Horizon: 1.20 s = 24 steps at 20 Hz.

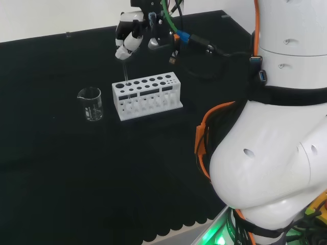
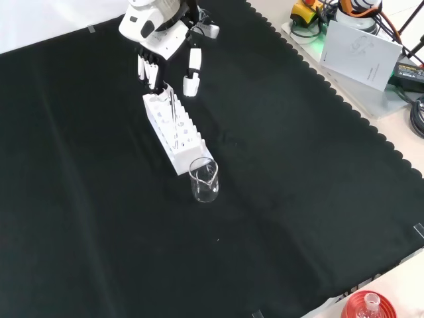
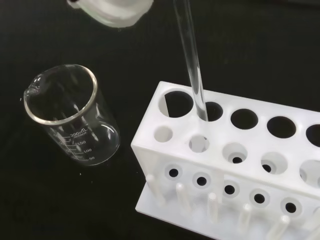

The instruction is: Take the glass rod from the white test tube rack.

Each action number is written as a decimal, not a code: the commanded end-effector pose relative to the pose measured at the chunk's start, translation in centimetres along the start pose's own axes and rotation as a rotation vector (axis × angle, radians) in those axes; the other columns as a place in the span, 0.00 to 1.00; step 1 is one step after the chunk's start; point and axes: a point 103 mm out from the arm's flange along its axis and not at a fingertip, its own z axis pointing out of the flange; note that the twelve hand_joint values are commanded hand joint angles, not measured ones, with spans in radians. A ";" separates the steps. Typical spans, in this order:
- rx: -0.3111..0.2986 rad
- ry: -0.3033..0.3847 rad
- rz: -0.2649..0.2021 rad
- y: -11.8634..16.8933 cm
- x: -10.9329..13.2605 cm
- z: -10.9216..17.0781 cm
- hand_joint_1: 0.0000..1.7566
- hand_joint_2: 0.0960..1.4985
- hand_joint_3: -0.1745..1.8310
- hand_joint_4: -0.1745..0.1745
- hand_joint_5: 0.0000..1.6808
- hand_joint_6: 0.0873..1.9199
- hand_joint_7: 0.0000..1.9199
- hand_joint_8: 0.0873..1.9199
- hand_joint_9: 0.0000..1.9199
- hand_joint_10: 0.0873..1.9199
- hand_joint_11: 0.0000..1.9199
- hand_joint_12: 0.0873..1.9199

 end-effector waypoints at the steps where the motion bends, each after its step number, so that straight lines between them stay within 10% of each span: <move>1: -0.008 0.001 -0.010 0.2 0.0 0.3 0.54 0.59 0.00 0.02 0.45 0.43 0.54 0.29 0.56 0.26 0.44 0.60; 9: -0.070 0.011 -0.022 0.6 -0.1 0.6 0.59 0.61 0.00 0.00 0.62 0.34 0.64 0.23 0.68 0.17 0.58 0.53; 11: -0.083 0.039 -0.026 0.2 -2.6 1.5 0.63 0.66 0.00 0.41 0.71 0.27 0.68 0.21 0.72 0.15 0.62 0.51; 13: -0.077 0.010 -0.023 0.6 -1.9 1.6 0.65 0.68 0.00 0.54 0.76 0.24 0.69 0.19 0.74 0.13 0.64 0.50; 18: -0.075 0.007 -0.034 1.5 0.2 1.2 0.68 0.69 0.00 0.09 0.78 0.20 0.75 0.14 0.80 0.07 0.74 0.41; 24: -0.135 -0.015 -0.055 1.9 0.1 0.3 0.75 0.67 0.00 0.00 0.75 0.18 0.82 0.01 0.89 0.03 0.82 0.25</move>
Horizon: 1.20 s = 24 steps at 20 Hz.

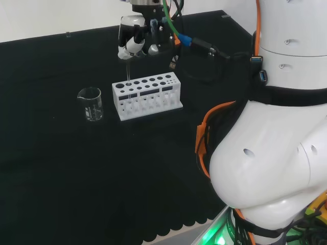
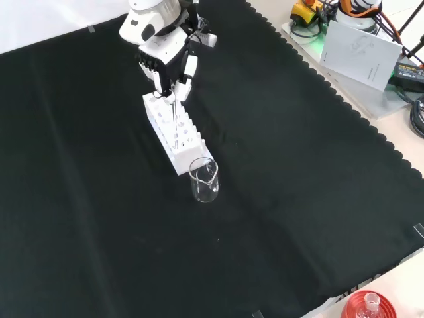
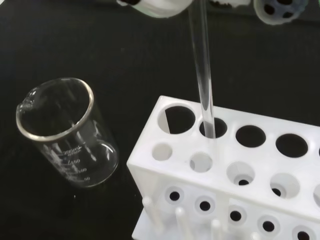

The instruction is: Take the glass rod from the white test tube rack.

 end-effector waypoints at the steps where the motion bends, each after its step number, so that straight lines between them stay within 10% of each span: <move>1: -0.055 -0.039 -0.031 0.8 0.6 -1.1 0.75 0.67 0.00 0.00 0.76 0.16 0.82 0.01 0.90 0.03 0.83 0.24; 24: -0.081 -0.108 0.025 -3.2 2.1 -7.0 0.76 0.67 0.00 0.00 0.78 0.11 0.80 0.08 0.89 0.07 0.84 0.19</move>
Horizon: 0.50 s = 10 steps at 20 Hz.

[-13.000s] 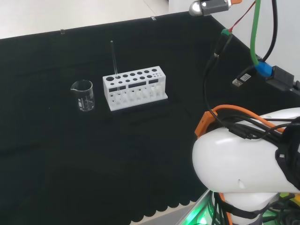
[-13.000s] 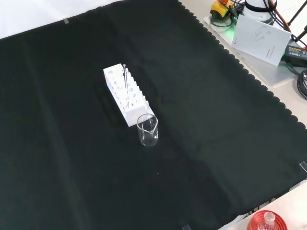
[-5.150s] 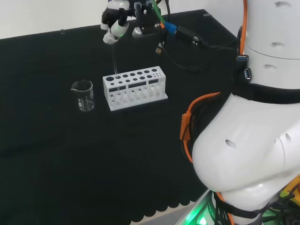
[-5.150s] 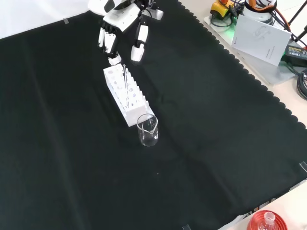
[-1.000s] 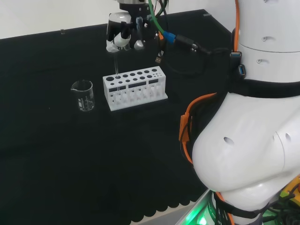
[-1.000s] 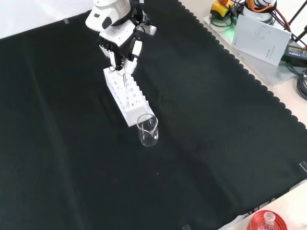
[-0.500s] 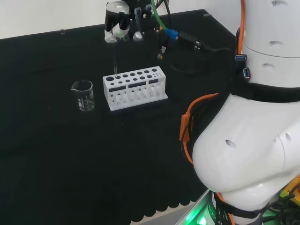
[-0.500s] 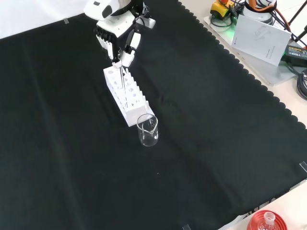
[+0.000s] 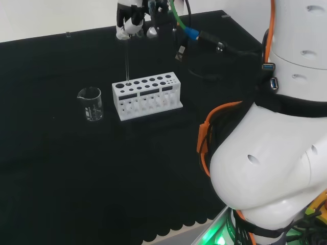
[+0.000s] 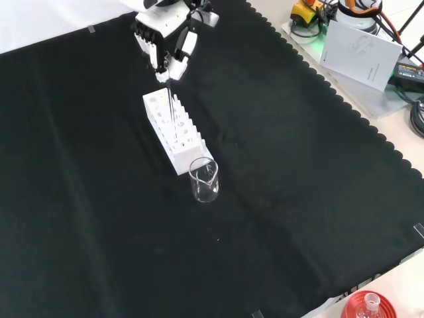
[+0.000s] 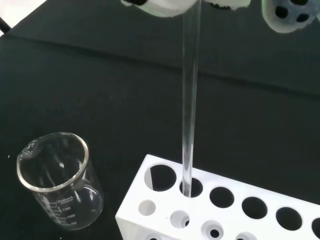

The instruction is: Take the glass rod from the white test tube rack.

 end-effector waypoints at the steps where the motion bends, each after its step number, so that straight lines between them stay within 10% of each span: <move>1: 0.007 -0.018 0.008 -1.6 0.7 -1.5 0.76 0.67 0.00 0.00 0.78 0.11 0.80 0.08 0.89 0.07 0.84 0.19; 10: -0.025 -0.043 0.005 -2.2 2.7 -4.3 0.76 0.67 0.00 0.00 0.78 0.11 0.80 0.08 0.89 0.08 0.84 0.19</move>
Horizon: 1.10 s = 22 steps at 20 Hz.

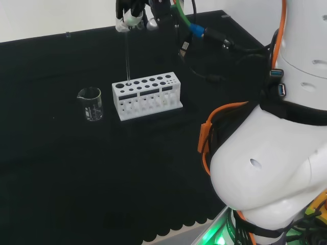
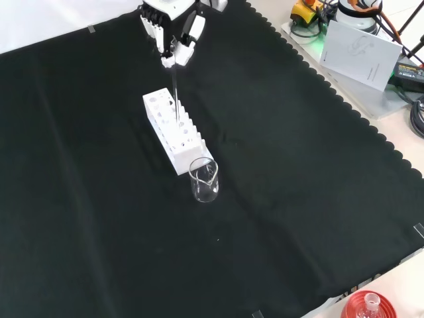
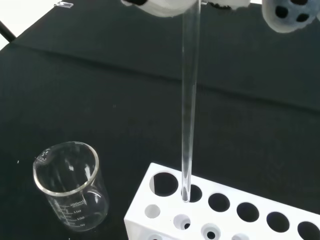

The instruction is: Take the glass rod from the white test tube rack.

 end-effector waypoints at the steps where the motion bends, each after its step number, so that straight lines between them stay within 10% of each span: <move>1: -0.018 -0.015 -0.007 -0.2 1.4 -1.8 0.76 0.67 0.00 0.00 0.78 0.11 0.80 0.08 0.89 0.08 0.84 0.19; 22: -0.064 -0.042 -0.074 -0.4 6.8 -4.6 0.76 0.67 0.00 0.00 0.79 0.10 0.80 0.08 0.88 0.09 0.84 0.19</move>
